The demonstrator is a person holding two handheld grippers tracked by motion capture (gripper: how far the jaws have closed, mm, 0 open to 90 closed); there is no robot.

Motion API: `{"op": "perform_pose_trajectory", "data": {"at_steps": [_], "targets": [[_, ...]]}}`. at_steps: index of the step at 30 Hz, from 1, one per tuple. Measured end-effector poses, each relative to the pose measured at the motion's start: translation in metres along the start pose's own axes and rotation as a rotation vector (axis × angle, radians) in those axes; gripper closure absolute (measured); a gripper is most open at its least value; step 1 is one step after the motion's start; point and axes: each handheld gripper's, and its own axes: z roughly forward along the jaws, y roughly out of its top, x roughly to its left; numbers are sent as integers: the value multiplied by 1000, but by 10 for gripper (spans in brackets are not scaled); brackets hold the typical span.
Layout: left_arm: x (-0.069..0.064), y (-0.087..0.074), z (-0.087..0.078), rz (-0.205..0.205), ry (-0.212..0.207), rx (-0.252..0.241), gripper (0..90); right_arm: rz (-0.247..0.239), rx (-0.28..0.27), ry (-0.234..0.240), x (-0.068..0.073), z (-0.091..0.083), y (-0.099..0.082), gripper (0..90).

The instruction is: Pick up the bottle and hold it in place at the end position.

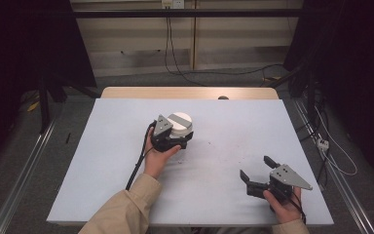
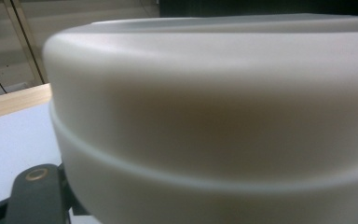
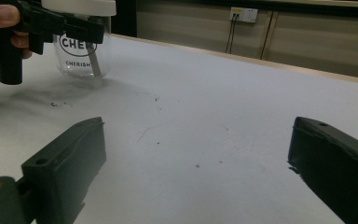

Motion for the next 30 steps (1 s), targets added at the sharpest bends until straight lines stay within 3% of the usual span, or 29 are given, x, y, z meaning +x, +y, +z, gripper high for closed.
{"op": "perform_pose_trajectory", "data": {"at_steps": [30], "targets": [[-9, 6, 23, 30, -47, 6, 185, -10, 2, 9, 1, 1, 0, 39]]}}
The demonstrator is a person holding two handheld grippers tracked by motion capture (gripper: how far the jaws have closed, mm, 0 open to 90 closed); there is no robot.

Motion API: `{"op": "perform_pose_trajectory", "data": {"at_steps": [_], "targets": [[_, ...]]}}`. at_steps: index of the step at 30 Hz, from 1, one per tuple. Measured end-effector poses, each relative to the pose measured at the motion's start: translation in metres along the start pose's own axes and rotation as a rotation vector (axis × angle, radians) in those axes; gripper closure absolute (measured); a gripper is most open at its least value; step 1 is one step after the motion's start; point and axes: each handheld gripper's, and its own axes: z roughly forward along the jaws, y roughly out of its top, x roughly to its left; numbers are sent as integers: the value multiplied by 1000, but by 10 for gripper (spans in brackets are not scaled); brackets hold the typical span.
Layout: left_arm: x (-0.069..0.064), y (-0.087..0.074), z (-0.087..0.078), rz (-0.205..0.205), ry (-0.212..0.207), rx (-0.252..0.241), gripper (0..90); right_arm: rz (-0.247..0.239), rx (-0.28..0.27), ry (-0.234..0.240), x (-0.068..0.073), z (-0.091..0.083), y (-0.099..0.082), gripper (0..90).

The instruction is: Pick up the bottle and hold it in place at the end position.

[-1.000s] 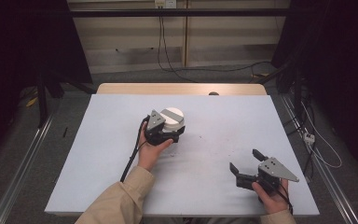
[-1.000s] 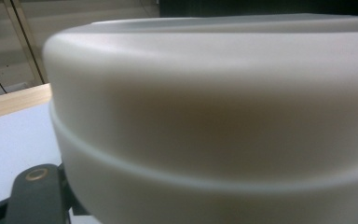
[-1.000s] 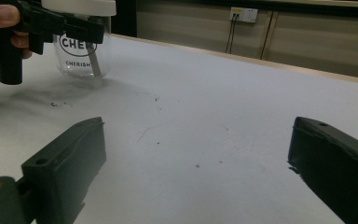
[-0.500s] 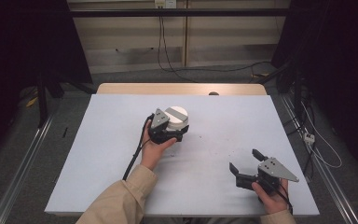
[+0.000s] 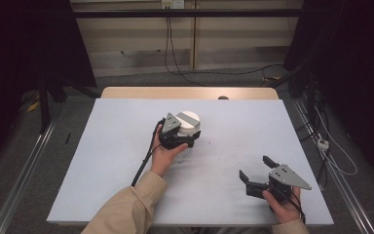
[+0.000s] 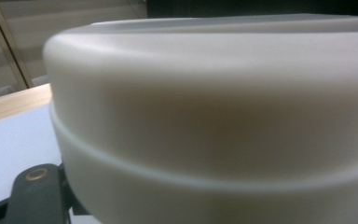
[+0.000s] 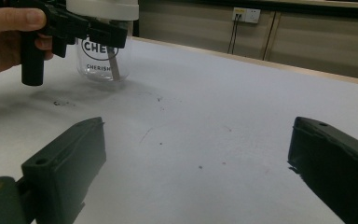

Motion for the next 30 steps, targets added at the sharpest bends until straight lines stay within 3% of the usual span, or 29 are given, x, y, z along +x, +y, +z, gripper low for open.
{"op": "perform_pose_trajectory", "data": {"at_steps": [14, 30], "targets": [[2, -4, 7, -8, -2, 5, 185, -1, 1, 2, 0, 1, 0, 39], [-4, -6, 13, 26, -3, 14, 185, -7, 4, 5, 1, 1, 0, 39]]}}
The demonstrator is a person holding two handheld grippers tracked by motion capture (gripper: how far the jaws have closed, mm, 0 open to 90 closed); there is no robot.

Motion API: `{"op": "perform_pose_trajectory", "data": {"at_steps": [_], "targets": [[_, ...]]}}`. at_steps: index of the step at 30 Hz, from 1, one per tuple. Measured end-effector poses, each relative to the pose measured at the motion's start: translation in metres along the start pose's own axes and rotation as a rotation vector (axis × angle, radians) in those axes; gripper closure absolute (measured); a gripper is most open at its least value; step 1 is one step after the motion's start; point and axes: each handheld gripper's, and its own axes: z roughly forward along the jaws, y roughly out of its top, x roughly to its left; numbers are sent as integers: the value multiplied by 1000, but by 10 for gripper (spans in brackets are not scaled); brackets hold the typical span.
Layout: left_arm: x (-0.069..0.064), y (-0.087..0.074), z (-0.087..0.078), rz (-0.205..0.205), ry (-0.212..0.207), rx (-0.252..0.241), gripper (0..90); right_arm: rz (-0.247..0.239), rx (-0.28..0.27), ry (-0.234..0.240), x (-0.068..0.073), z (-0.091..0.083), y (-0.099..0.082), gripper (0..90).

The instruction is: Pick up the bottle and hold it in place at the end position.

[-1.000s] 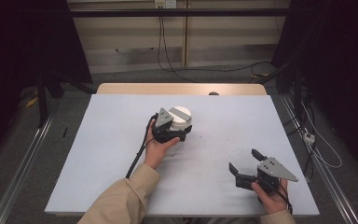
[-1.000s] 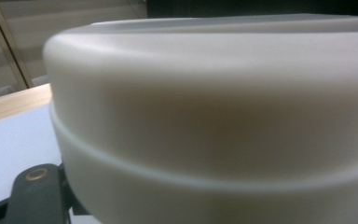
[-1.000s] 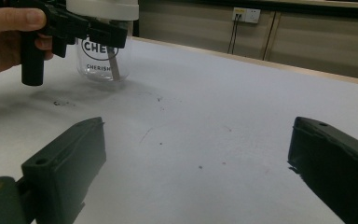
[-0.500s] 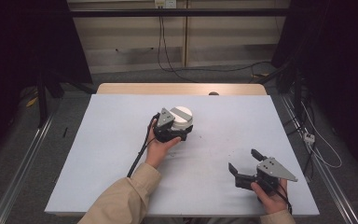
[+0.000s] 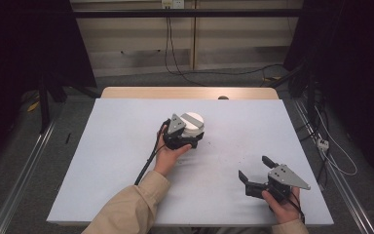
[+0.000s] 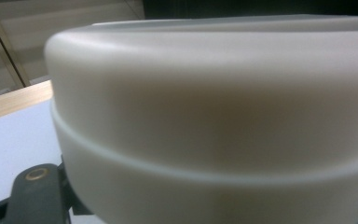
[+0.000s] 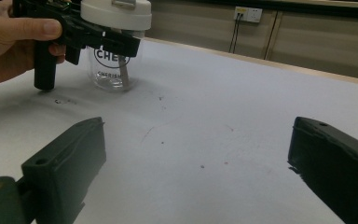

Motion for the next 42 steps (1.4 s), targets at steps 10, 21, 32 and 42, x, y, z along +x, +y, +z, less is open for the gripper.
{"op": "perform_pose_trajectory", "data": {"at_steps": [10, 21, 32, 42], "targets": [[0, -2, 2, 4, -12, -13, 184, -4, -1, 1, 0, 0, 1, 39], [5, -4, -6, 10, -43, 15, 184, -10, 3, 2, 2, 0, 1, 38], [4, -7, -8, 9, -45, 10, 185, -26, 39, 31, 9, 17, 11, 40], [4, -7, -8, 10, -38, 13, 186, 12, 83, 72, 14, 38, 21, 54]]}}
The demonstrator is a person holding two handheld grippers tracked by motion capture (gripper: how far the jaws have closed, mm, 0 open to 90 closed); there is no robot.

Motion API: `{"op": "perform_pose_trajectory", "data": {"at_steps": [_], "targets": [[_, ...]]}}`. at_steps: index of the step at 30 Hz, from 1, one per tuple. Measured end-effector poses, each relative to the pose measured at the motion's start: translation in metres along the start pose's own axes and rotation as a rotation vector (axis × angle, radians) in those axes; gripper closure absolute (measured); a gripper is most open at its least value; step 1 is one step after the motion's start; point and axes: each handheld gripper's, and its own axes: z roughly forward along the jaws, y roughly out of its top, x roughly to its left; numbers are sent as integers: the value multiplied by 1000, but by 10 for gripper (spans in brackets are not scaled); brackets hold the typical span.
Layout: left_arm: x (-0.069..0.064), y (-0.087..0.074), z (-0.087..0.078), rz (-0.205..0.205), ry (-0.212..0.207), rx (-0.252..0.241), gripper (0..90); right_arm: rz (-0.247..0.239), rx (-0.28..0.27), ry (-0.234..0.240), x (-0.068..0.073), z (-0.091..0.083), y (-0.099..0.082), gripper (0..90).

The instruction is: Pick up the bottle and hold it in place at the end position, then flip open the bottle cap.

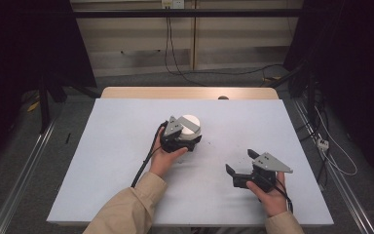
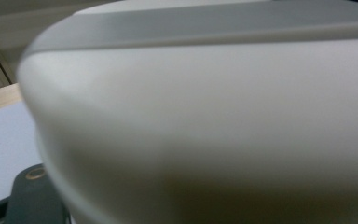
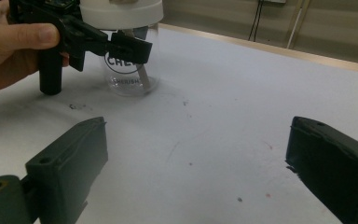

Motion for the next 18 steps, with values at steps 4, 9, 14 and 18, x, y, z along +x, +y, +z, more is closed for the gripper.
{"op": "perform_pose_trajectory", "data": {"at_steps": [4, 9, 14, 18], "targets": [[0, 0, 0, -1, -4, 2, 186, 5, 13, 16, 4, 8, 6, 64], [0, 0, 0, -8, -7, 3, 186, 13, 35, 29, 7, 17, 12, 66], [1, 0, 0, -9, -10, 4, 186, 10, 42, 29, 10, 25, 20, 68], [1, 0, 0, -6, -10, 6, 185, 3, 49, 29, 12, 31, 26, 74]]}}
